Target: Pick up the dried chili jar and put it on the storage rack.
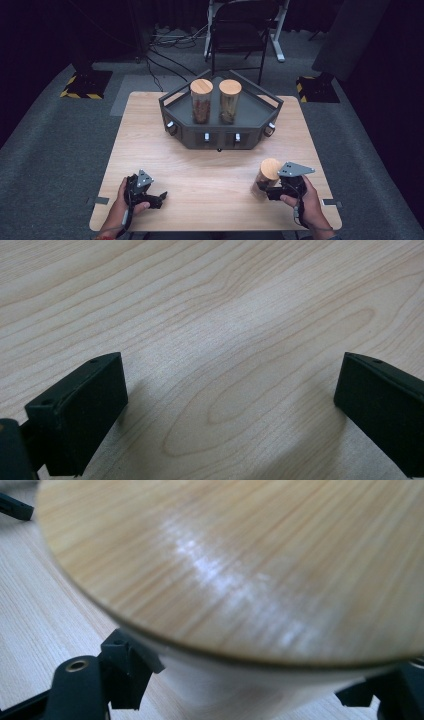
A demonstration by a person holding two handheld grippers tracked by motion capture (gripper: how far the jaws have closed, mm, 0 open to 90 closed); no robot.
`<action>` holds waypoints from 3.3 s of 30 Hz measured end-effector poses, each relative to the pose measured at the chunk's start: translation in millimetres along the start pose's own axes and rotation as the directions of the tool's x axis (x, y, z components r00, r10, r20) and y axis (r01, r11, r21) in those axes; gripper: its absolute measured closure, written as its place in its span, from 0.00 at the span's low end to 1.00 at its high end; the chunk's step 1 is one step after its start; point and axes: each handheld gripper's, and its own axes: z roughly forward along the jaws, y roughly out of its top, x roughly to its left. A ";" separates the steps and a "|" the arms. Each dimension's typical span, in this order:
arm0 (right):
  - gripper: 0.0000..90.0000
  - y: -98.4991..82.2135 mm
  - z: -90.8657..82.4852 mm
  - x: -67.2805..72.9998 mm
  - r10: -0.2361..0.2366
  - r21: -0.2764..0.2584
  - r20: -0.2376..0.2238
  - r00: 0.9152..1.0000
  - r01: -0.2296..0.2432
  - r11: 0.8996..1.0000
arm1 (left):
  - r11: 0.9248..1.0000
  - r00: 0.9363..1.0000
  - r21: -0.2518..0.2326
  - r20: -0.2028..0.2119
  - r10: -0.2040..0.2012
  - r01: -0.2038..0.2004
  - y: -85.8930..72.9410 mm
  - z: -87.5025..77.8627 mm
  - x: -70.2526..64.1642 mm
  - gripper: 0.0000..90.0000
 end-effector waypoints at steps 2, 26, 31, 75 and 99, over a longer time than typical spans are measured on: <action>0.28 0.5 -0.7 -0.8 0.002 0.005 0.001 1.000 -0.002 1.000 | 1.000 1.000 0.002 0.000 -0.003 0.003 -0.1 -0.2 -0.2 0.01; 0.28 40.7 -17.0 -21.9 0.025 0.000 0.029 0.999 -0.025 1.000 | 1.000 1.000 0.002 0.000 -0.003 0.003 -0.1 -0.1 -0.2 0.01; 0.28 58.9 -25.6 -29.1 0.023 -0.015 0.053 0.998 -0.022 1.000 | 1.000 1.000 0.000 0.000 0.000 0.000 0.0 0.0 0.0 0.01; 0.28 185.6 -51.3 -58.7 -0.048 -0.041 0.123 0.991 0.053 0.998 | 1.000 1.000 0.002 -0.001 -0.004 0.004 -0.1 -0.2 -0.3 0.01; 0.28 217.7 -23.6 -73.3 -0.024 -0.047 0.143 0.989 0.031 0.998 | 1.000 1.000 0.002 0.000 -0.003 0.003 -0.1 -0.2 -0.2 0.01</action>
